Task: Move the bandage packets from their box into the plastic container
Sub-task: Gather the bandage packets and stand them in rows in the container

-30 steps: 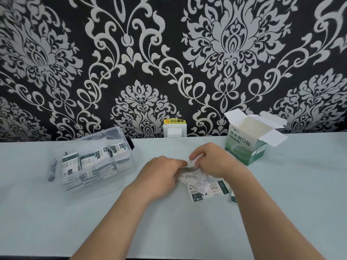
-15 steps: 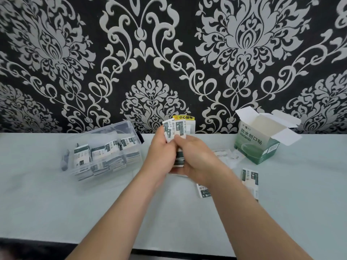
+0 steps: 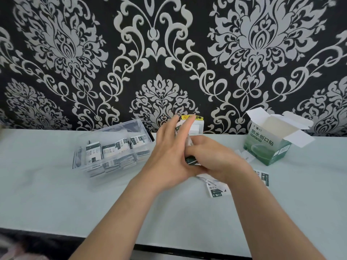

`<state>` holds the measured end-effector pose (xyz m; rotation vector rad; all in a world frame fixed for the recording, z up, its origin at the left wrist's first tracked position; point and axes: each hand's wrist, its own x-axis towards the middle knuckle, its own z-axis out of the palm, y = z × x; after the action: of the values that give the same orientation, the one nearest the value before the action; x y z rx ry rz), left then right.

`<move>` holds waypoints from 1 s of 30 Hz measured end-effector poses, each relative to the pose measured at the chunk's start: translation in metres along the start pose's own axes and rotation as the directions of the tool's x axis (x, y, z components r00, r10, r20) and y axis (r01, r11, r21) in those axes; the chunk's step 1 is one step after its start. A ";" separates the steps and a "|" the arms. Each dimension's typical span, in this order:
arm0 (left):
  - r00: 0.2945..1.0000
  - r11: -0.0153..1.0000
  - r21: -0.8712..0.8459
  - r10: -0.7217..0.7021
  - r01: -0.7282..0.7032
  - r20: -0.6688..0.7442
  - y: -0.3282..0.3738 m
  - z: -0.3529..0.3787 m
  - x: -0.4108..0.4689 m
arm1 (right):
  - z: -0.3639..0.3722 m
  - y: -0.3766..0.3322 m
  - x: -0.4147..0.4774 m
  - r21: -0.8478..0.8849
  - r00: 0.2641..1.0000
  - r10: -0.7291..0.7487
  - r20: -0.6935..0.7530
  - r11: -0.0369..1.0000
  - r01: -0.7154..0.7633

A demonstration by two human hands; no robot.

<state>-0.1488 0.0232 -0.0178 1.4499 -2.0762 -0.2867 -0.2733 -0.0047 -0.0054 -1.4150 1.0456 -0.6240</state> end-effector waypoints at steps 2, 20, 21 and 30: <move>0.998 1.000 0.008 0.022 -0.021 -0.058 0.000 0.000 0.002 | -0.002 0.001 -0.002 0.009 1.000 0.019 0.022 1.000 -0.019; 0.917 0.951 0.310 -0.114 -0.012 0.384 -0.005 0.030 0.024 | -0.074 0.041 -0.008 -0.293 0.916 0.102 -0.388 0.929 -0.227; 0.921 0.950 0.311 -0.117 -0.005 0.371 -0.006 0.029 0.024 | -0.074 0.042 -0.007 -0.303 0.915 0.101 -0.389 0.924 -0.231; 0.878 0.957 0.288 -0.112 -0.030 0.465 -0.009 0.029 0.021 | -0.069 0.042 -0.012 -0.487 0.914 0.154 -0.375 0.807 -0.336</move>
<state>-0.1635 -0.0038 -0.0382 1.7317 -2.5712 -0.4083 -0.3484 -0.0228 -0.0335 -1.6501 1.7445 -0.3759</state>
